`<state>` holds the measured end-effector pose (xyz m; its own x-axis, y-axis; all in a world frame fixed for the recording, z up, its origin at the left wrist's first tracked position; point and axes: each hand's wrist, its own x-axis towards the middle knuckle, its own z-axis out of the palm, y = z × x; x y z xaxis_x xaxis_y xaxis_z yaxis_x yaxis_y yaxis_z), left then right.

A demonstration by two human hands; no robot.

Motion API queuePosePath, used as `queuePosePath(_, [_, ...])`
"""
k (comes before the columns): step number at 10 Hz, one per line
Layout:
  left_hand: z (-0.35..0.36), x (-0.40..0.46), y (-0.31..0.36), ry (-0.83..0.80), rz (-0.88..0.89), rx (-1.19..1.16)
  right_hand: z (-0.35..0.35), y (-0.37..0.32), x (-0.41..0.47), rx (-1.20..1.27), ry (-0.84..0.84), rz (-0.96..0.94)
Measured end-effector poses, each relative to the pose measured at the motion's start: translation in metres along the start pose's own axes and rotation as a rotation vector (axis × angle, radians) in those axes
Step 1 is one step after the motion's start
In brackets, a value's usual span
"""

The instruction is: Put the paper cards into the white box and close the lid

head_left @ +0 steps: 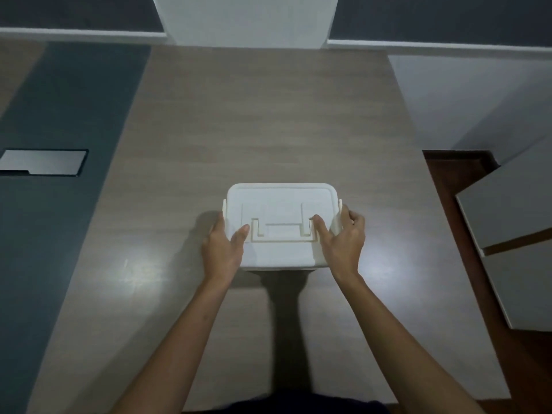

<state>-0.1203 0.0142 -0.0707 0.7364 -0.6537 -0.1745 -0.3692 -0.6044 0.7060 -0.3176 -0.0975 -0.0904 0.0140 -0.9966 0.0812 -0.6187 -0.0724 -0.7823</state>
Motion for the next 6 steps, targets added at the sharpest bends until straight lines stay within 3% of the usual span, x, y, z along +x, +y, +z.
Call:
queuePosePath(4, [0.004,0.096,0.042,-0.079,-0.021,-0.015,0.031,-0.043,0.091,-0.096,-0.09,0.001])
queuePosePath(5, [0.0,0.102,0.035,-0.093,-0.021,-0.049,0.023,-0.033,0.09,0.036,-0.02,0.053])
queuePosePath(6, [-0.004,0.084,0.015,0.016,-0.122,-0.18,0.013,-0.006,0.048,0.133,0.108,0.116])
